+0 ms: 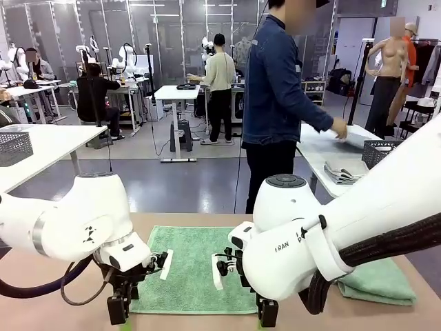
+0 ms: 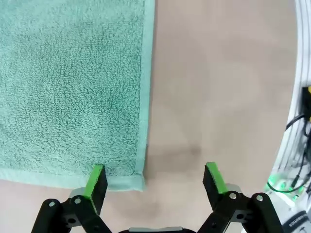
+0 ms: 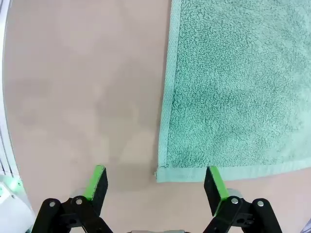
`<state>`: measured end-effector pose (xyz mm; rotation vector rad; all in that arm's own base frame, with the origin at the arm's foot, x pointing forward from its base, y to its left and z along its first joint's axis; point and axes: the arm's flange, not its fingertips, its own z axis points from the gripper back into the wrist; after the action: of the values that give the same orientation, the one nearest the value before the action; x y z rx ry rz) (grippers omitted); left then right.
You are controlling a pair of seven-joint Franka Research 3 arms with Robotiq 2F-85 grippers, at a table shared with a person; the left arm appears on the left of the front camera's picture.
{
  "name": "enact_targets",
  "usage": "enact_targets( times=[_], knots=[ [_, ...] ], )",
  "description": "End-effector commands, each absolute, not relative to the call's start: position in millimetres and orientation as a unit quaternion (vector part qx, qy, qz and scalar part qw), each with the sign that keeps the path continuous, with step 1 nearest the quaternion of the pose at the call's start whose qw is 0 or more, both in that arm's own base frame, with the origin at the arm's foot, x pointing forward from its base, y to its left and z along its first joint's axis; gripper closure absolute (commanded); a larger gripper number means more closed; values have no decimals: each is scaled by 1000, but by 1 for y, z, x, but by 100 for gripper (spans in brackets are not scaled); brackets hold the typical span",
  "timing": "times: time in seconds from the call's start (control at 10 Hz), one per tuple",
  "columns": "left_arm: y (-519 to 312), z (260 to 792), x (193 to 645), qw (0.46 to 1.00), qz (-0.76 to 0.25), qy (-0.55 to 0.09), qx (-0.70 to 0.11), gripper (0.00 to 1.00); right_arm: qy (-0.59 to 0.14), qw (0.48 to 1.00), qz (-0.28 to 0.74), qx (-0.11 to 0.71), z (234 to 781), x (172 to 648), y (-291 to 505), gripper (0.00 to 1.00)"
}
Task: Fold the towels and place them in the basket.
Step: When a person lays out a Towel with hook on the table, fold it in half twice.
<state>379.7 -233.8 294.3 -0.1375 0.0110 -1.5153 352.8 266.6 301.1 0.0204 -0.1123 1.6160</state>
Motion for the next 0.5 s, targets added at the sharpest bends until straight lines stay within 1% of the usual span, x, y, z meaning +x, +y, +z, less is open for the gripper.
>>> enact_targets(
  times=[0.0, 0.4],
  knots=[
    [-238, 291, 387, 731, -680, 6, -58, 0, -43, 702, 711, 17, 299, 358, 271, 0],
    [-236, 278, 395, 731, -679, 13, -64, 0, -44, 713, 699, 23, 290, 371, 271, 0]
  ],
)
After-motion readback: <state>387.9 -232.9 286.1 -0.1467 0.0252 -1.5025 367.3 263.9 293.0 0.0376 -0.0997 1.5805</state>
